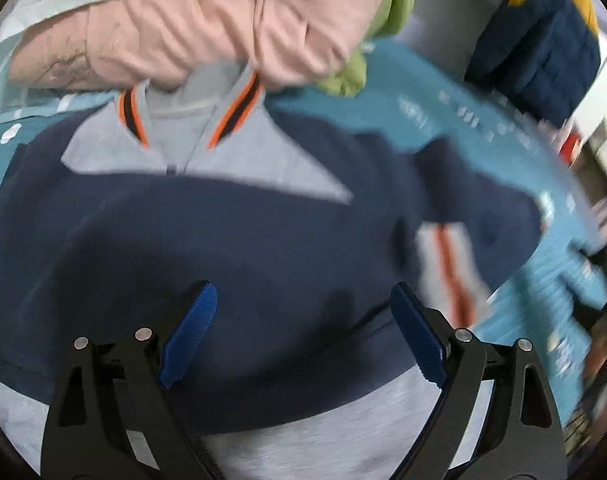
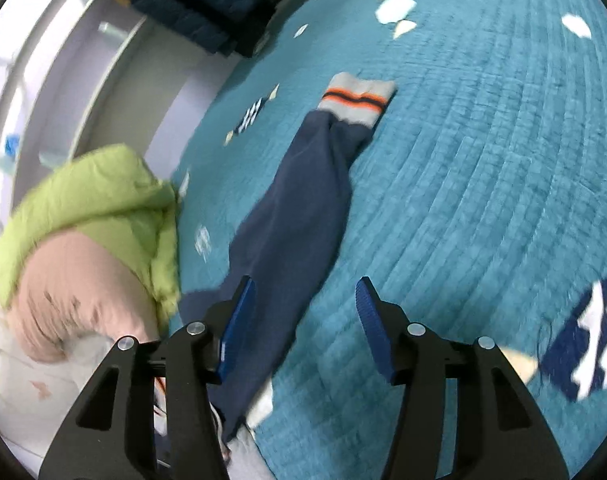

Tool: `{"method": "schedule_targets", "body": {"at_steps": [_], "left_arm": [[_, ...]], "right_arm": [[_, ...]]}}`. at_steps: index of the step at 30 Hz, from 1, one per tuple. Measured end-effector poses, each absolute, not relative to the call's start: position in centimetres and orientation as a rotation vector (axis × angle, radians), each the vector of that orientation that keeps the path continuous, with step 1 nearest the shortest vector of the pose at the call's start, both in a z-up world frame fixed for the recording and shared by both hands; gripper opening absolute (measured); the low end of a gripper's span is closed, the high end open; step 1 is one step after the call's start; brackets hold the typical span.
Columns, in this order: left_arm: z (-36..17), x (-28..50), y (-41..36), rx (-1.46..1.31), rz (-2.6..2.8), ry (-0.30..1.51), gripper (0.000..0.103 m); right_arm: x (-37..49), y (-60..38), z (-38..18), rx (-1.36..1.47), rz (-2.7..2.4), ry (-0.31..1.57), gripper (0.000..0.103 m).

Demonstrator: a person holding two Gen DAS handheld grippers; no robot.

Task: Fold large clothes
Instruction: 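Grasp the other navy sleeve cuff with the right gripper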

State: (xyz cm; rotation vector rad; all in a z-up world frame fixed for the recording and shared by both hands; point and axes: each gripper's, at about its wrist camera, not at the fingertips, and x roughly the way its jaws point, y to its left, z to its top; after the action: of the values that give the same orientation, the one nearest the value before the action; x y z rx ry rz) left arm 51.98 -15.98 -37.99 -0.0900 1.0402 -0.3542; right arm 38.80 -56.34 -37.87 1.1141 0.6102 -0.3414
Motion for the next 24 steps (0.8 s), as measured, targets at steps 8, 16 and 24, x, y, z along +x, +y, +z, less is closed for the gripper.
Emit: {"method": "schedule_targets", "body": {"at_steps": [8,16,24], "left_arm": [[-35.0,47.8,-13.2,-0.042,-0.301,0.963,0.089],[-34.4,48.0,-5.6,-0.104,-0.097,0.987,0.089],[-35.8,50.0,-1.4,-0.086,-0.005,1.011,0.089]], "right_arm": [[39.6,-59.5,-40.3,1.182,-0.318,0.518,0.051],[44.2,-60.1,-42.0,1.16,-0.327,0.548,0.05],[48.2,-60.5,-40.4,0.973,-0.305,0.597,0.005]]}}
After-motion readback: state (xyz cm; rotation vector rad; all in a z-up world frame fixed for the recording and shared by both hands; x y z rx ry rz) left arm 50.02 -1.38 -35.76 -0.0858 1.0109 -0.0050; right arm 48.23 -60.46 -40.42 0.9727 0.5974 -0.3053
